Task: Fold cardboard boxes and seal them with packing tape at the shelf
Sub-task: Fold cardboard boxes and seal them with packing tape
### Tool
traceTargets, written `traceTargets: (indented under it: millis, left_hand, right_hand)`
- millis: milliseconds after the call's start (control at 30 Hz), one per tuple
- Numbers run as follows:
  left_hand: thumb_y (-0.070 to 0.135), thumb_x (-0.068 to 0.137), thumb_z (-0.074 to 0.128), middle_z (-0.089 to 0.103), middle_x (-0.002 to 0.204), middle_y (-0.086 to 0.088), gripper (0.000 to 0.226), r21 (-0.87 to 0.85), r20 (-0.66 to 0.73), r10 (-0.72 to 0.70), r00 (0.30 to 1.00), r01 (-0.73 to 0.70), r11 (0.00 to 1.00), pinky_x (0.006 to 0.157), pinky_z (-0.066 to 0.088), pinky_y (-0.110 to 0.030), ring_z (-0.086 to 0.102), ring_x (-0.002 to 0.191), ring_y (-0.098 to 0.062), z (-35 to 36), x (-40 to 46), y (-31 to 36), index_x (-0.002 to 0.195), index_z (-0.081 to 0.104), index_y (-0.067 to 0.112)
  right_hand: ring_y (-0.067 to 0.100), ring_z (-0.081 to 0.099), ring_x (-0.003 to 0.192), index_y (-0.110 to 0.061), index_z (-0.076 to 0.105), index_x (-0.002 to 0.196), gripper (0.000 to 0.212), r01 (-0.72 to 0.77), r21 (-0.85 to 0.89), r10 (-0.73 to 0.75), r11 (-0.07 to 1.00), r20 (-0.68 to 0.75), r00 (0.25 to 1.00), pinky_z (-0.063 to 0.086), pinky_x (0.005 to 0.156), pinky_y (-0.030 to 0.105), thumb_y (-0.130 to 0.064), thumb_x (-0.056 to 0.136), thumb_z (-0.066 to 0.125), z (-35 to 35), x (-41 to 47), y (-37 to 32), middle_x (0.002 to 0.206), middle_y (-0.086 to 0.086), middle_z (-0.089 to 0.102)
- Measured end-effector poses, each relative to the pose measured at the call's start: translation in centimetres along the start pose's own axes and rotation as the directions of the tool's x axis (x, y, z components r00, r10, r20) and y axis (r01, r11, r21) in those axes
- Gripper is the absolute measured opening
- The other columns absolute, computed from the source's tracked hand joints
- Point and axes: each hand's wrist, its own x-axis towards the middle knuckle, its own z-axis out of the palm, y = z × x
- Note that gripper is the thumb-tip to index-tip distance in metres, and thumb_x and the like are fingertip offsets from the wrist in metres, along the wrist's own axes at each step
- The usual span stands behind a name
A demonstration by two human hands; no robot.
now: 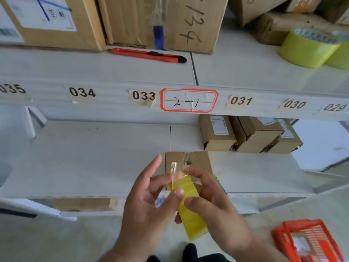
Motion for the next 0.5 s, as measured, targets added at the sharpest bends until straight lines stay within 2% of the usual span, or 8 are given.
traceTargets:
  millis: [67, 167, 233, 333, 500]
  left_hand:
    - [0.038, 0.072, 0.086, 0.078, 0.106, -0.006, 0.075, 0.011, -0.086, -0.031, 0.996, 0.032, 0.999, 0.086, 0.057, -0.035, 0.074, 0.103, -0.021, 0.0, 0.2, 0.1, 0.140, 0.054, 0.038]
    - [0.019, 0.079, 0.089, 0.078, 0.099, -0.005, 0.060, -0.001, -0.197, -0.012, 0.980, 0.012, 1.000, 0.078, 0.056, -0.021, 0.072, 0.091, -0.014, -0.4, 0.9, 0.4, 0.131, 0.060, 0.029]
    - [0.010, 0.081, 0.083, 0.077, 0.093, -0.007, 0.050, -0.026, -0.194, -0.018, 0.981, 0.013, 1.000, 0.073, 0.055, -0.018, 0.072, 0.084, -0.014, -0.7, 1.3, 0.8, 0.125, 0.064, 0.025]
    - [0.009, 0.079, 0.074, 0.075, 0.087, -0.010, 0.039, -0.065, -0.168, -0.007, 0.986, -0.004, 0.998, 0.072, 0.057, -0.022, 0.072, 0.078, -0.018, -0.3, 1.3, 1.2, 0.117, 0.066, 0.016]
    - [0.006, 0.083, 0.070, 0.073, 0.089, -0.010, 0.028, -0.043, -0.224, 0.093, 0.970, -0.106, 0.993, 0.074, 0.061, -0.027, 0.073, 0.073, -0.023, 0.1, 1.5, 2.0, 0.110, 0.066, 0.012]
  right_hand:
    - [0.034, 0.069, 0.074, -0.020, 0.050, 0.135, 0.060, 0.009, -0.016, -0.009, 1.000, -0.003, 1.000, 0.059, 0.068, 0.038, -0.007, 0.078, 0.063, 0.4, -0.4, 0.5, 0.094, 0.021, 0.072]
    - [0.037, 0.068, 0.075, -0.034, 0.059, 0.125, 0.057, 0.009, 0.003, -0.009, 1.000, -0.002, 1.000, 0.058, 0.069, 0.040, -0.003, 0.077, 0.057, 0.8, -0.8, 1.3, 0.094, 0.020, 0.071]
    - [0.041, 0.068, 0.074, -0.036, 0.063, 0.117, 0.055, -0.001, 0.029, 0.001, 1.000, 0.007, 1.000, 0.056, 0.070, 0.046, -0.007, 0.072, 0.061, 0.9, -0.8, 1.8, 0.094, 0.022, 0.071]
    - [0.043, 0.067, 0.070, -0.033, 0.064, 0.118, 0.056, -0.003, 0.064, 0.002, 0.998, 0.022, 1.000, 0.055, 0.072, 0.049, -0.017, 0.065, 0.065, 0.9, -0.8, 2.2, 0.092, 0.026, 0.068]
    - [0.042, 0.070, 0.073, -0.041, 0.063, 0.118, 0.056, -0.010, 0.070, 0.010, 0.997, 0.004, 1.000, 0.055, 0.073, 0.050, -0.013, 0.069, 0.063, 0.6, -0.7, 2.3, 0.098, 0.026, 0.069]
